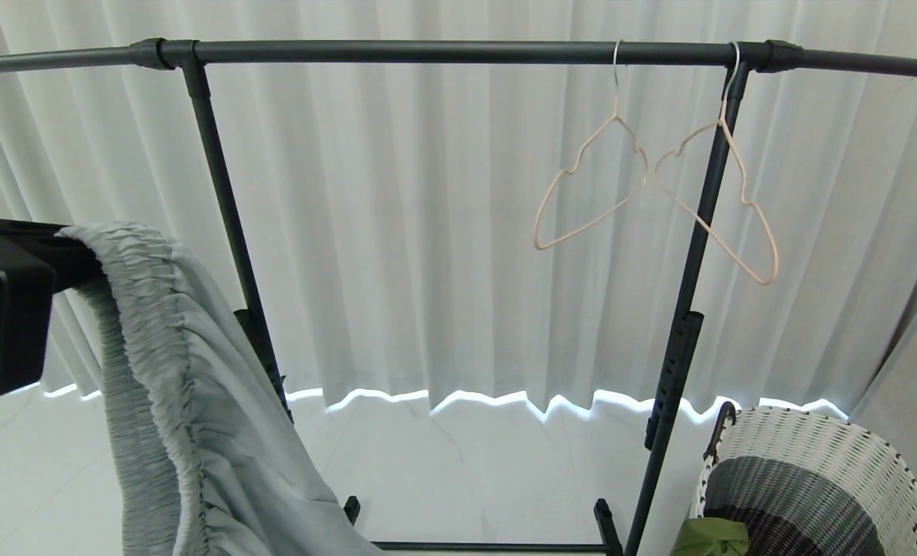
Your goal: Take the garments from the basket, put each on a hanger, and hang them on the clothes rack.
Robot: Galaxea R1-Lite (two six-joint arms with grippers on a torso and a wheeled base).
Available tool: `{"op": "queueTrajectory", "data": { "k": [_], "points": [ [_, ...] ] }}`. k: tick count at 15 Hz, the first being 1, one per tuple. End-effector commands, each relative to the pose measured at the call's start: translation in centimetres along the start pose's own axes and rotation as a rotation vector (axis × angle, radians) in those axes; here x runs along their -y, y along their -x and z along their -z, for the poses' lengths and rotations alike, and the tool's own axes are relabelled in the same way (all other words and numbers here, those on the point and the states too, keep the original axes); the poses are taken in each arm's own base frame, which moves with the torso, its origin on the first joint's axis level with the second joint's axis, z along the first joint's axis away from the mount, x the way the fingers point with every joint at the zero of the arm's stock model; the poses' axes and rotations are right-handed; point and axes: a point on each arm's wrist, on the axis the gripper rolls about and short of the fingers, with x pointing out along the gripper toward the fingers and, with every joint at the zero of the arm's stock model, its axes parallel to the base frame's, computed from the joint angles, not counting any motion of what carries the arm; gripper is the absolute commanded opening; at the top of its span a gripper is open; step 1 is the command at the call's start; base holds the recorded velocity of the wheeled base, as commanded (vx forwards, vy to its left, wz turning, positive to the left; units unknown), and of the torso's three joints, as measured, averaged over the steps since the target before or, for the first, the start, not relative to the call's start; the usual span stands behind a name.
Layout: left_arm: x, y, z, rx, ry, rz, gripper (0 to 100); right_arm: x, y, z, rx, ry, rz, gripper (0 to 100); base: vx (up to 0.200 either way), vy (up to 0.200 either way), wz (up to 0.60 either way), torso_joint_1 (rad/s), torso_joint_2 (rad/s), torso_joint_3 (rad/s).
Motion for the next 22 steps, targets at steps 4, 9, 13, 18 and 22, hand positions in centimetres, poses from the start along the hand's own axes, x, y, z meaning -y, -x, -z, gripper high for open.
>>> {"op": "queueTrajectory", "data": {
  "k": [4,9,13,18,22],
  "points": [
    [0.3,-0.3,0.0,-0.008,-0.009,0.005,0,0.0,0.0,-0.1,0.010,-0.011,-0.001,100,0.000,0.000,0.00,0.159,-0.44,-0.281],
    [0.3,-0.2,-0.3,0.020,0.004,0.009,0,0.0,-0.7,-0.5,0.022,-0.048,-0.002,100,0.000,0.000,0.00,0.186,-0.47,-0.282],
    [0.3,-0.2,-0.3,0.020,0.004,0.009,0,0.0,-1.1,-0.7,0.013,-0.046,-0.012,100,0.000,0.000,0.00,0.206,-0.49,-0.281],
    [0.2,-0.1,-0.3,0.025,0.009,0.008,0,0.0,-1.4,-0.7,0.006,-0.064,-0.024,100,0.000,0.000,0.00,0.195,-0.43,-0.244],
    [0.3,-0.2,-0.2,0.019,0.009,0.009,0,0.0,-1.6,-0.8,-0.002,-0.087,-0.027,100,0.200,0.000,0.00,0.030,-0.07,-0.036]
  ]
}}
